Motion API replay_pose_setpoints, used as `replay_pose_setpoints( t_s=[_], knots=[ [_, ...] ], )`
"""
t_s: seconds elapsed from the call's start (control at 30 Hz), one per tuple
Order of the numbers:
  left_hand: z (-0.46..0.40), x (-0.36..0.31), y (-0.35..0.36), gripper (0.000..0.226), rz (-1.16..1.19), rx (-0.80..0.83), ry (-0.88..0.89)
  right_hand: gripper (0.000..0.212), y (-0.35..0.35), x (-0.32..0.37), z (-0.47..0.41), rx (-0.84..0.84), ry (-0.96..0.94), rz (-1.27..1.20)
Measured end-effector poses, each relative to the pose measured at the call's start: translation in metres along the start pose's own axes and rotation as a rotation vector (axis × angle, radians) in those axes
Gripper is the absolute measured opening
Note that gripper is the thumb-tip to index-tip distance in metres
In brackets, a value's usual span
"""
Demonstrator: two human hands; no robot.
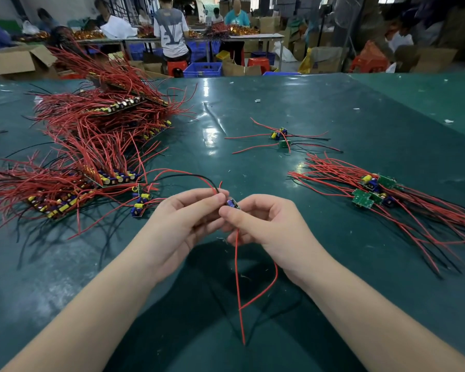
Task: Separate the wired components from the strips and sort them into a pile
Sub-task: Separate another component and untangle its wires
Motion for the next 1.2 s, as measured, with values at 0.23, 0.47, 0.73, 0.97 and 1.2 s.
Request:
replay_pose_setpoints(
  t_s=[0.23,0.47,0.73,0.97,1.2],
  knots=[
    [0.0004,-0.0026,-0.0015,0.031,0.065,0.079,-0.071,0.007,0.0019,0.0052,0.0029,0.019,-0.067,-0.013],
    [0.0005,-0.0035,-0.0024,0.017,0.050,0.049,-0.030,0.005,0.0021,0.0058,0.0039,0.023,-0.060,0.005],
    [-0.0006,0.0002,-0.0008,0.021,0.052,0.021,0.048,0.006,0.0011,0.0083,0.0029,0.033,0.042,-0.020],
    [-0.0017,0.0015,-0.0015,0.019,0.008,-0.030,0.118,0.018,-0.0001,0.0064,0.0035,0.129,0.206,0.004],
    [-0.0040,0.0007,-0.0016,0.021,0.096,-0.111,0.221,0.021,-0.0006,0.0064,0.0028,0.188,0.220,-0.011]
  ],
)
Point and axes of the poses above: each hand's wrist, its own z-axis away from the middle knuckle, its own y-axis out of the palm, x = y × z, the point moved 1 cm from there along -z, towards the middle knuckle, and after that the axes turned 2 degrees about z, right-handed, at the moved point
